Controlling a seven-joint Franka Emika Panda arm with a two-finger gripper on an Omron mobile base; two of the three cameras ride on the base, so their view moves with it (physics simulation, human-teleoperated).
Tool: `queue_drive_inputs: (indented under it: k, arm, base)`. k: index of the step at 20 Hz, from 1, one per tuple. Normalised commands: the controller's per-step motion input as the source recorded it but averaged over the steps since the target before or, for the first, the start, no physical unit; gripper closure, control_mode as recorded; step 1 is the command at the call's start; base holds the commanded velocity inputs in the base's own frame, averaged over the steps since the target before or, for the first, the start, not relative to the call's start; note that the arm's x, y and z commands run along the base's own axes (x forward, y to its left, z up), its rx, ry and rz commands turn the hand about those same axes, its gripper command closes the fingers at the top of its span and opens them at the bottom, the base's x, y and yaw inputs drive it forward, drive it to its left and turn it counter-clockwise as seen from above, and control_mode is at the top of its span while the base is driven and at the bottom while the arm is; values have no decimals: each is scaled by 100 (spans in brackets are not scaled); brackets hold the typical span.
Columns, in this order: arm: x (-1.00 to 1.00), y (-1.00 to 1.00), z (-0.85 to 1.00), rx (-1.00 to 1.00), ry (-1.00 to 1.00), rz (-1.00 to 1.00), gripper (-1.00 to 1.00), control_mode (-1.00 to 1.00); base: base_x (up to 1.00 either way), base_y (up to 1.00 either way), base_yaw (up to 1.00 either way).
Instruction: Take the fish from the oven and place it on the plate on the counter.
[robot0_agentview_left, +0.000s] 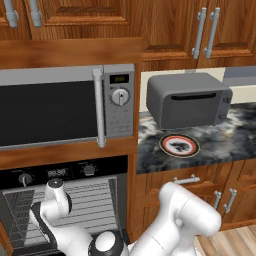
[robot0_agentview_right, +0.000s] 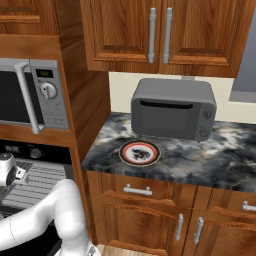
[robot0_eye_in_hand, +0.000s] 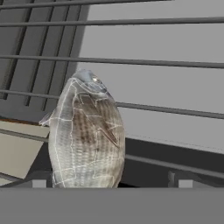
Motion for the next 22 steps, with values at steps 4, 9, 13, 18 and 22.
queue_drive_inputs:
  k: [4,9,13,18,22]
  arm:
    - [0,9,-21,0,-1,0,-100,-100]
    - [-36,0,-64,0,-7,-2,-100,-100]
    - [-20,0,-64,-4,-6,-4,-100,-100]
    - [-8,1,-69,-3,-5,-4,-100,-100]
    - [-10,0,-83,-1,1,-5,-100,-100]
  base:
    - [0,0,0]
    - [0,0,0]
    - [0,0,0]
    - [0,0,0]
    - [0,0,0]
